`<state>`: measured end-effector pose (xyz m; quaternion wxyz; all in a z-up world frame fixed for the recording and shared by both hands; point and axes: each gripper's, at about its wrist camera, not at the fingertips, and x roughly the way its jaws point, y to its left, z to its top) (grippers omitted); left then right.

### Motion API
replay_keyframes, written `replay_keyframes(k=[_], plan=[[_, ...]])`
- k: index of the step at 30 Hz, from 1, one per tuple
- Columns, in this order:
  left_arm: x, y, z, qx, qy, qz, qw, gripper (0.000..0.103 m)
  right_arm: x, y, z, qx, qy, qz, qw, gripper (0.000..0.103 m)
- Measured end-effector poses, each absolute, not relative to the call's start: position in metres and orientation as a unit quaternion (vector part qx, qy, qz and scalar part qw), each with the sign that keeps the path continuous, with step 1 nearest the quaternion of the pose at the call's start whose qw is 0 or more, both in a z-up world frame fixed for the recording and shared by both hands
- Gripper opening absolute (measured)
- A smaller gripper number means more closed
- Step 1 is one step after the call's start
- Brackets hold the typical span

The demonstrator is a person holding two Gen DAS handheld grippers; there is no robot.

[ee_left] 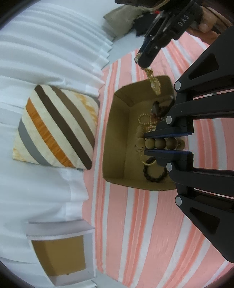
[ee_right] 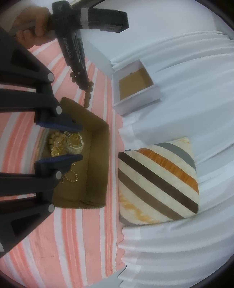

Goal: Organize jewelry
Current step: 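Carry the bead bracelet and gold pendant into the box and open both tools, then withdraw both tools from the box back over the last two pieces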

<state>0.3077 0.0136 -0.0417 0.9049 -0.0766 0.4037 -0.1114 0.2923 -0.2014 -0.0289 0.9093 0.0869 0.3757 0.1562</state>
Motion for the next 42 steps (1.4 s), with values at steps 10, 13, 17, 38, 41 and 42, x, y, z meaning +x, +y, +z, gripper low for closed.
replay_keyframes(k=[10, 13, 17, 38, 41, 42], plan=[[0.336, 0.011, -0.085, -0.055, 0.429, -0.085, 0.898, 0.009, 0.330, -0.177, -0.079, 0.062, 0.406, 0.150, 0.899, 0.026], [0.341, 0.012, -0.094, -0.048, 0.432, -0.080, 0.897, 0.010, 0.337, -0.173, -0.093, 0.062, 0.416, 0.153, 0.894, 0.026], [0.346, 0.011, -0.105, -0.037, 0.437, -0.069, 0.896, 0.056, 0.346, -0.171, -0.107, 0.065, 0.426, 0.158, 0.889, 0.044], [0.273, 0.011, -0.088, -0.027, 0.378, -0.050, 0.924, 0.095, 0.265, -0.190, -0.094, -0.008, 0.356, 0.055, 0.933, 0.078], [0.263, 0.009, -0.084, -0.028, 0.377, -0.053, 0.924, 0.095, 0.249, -0.195, -0.091, -0.005, 0.353, 0.050, 0.934, 0.078], [0.259, 0.008, -0.082, -0.027, 0.376, -0.053, 0.925, 0.095, 0.245, -0.196, -0.090, -0.004, 0.353, 0.049, 0.934, 0.078]])
